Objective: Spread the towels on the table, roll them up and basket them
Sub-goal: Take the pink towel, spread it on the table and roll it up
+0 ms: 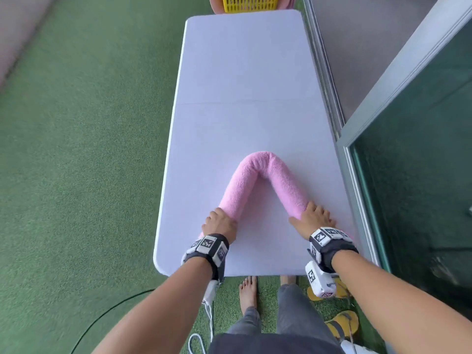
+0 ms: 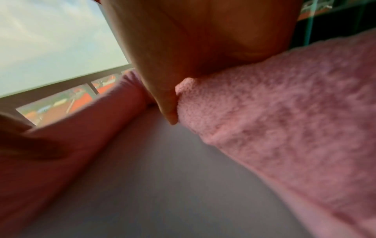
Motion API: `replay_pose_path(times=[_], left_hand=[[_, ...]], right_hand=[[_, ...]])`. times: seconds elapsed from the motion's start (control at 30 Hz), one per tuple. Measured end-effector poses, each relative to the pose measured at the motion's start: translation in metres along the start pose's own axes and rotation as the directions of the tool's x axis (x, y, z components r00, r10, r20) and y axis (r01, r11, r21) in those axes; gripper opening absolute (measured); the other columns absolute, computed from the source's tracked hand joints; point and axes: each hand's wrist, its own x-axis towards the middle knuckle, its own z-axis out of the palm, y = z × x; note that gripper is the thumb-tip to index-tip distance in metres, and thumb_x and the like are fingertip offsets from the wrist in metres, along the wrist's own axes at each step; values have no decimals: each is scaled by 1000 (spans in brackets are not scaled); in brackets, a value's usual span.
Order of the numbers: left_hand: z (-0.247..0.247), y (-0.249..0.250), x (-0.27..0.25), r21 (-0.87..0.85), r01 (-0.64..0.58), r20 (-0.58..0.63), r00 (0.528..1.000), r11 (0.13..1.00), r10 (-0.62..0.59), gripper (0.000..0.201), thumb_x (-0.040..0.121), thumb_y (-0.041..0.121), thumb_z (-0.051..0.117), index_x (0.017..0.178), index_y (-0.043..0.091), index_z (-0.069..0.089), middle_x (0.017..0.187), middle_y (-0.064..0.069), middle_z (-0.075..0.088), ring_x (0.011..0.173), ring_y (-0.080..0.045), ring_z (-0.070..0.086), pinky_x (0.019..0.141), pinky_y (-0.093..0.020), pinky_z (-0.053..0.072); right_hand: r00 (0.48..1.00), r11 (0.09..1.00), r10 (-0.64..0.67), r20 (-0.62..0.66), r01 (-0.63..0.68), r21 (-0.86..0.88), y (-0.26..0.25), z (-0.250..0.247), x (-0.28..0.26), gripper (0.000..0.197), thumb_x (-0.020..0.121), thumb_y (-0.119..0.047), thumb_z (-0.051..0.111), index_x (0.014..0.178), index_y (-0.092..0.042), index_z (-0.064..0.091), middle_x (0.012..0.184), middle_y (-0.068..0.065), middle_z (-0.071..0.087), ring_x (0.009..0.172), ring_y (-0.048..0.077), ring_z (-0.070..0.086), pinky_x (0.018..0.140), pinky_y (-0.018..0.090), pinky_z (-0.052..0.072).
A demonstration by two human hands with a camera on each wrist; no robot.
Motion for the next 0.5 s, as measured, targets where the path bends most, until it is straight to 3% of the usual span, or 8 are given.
replay_pose_path(times=[0.1,0.2,0.3,0.37,0.5], left_hand=[[12,30,-24,-239,18,175,984,971,25,51,93,36,48,126,0,34,120,-18,55,108,-34,56,85,-36,46],[28,35,-37,-447,63,281,957,892,73,62,93,38,51,133,-3,28,123,-18,53,108,-31,57,83,-35,49],[36,26,-41,-555,74,229,971,828,66,63,87,42,61,128,-1,39,121,-16,52,105,-28,57,88,-38,52],[37,21,-42,-623,90,207,977,777,53,56,86,38,66,123,2,44,117,-14,56,99,-25,58,84,-36,52],[35,13,-49,-725,103,175,984,682,38,57,81,30,74,122,9,41,114,-10,60,96,-23,61,74,-29,49]], right_hand=[[996,969,-36,81,15,248,-20,10,-26,75,84,-38,63,139,-8,23,130,26,50,116,42,52,93,42,41],[994,916,-61,88,20,401,-27,18,-44,68,85,-32,65,137,-6,30,131,25,49,115,41,52,89,38,41],[996,909,-64,57,35,415,-25,25,-52,64,85,-33,64,136,-6,37,135,21,46,120,37,48,95,38,39],[998,918,-49,36,31,396,-23,27,-53,64,85,-37,63,138,-10,38,137,18,48,121,36,50,95,39,39],[998,864,-51,-25,57,500,-22,22,-54,77,87,-28,66,148,-15,21,142,18,46,122,40,50,97,40,39]])
